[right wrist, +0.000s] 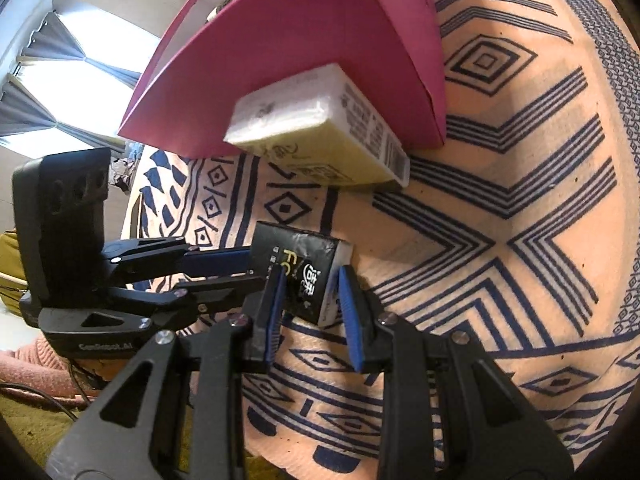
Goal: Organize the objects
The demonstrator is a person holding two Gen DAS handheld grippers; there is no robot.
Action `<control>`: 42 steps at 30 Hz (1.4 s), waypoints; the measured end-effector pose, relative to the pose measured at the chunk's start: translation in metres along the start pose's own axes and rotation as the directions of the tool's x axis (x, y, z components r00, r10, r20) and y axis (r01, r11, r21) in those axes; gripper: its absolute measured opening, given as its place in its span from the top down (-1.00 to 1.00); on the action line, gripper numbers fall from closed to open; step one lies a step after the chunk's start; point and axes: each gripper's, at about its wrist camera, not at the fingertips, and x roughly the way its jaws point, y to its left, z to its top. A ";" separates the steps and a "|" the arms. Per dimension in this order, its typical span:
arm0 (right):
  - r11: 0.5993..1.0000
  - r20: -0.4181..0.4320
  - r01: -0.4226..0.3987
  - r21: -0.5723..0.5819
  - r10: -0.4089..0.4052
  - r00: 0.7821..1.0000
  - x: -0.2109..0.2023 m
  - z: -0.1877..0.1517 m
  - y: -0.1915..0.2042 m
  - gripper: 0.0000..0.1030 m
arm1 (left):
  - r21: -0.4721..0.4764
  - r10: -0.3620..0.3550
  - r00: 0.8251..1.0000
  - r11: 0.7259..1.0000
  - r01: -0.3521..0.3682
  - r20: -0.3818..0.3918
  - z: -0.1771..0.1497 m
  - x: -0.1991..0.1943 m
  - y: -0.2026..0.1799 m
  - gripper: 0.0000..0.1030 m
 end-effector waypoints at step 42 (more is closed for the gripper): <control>0.997 0.154 0.070 0.040 -0.075 0.985 -0.054 0.006 -0.002 0.33 | 0.086 0.033 0.996 0.995 -0.040 0.085 0.018 -0.023 -0.010 0.36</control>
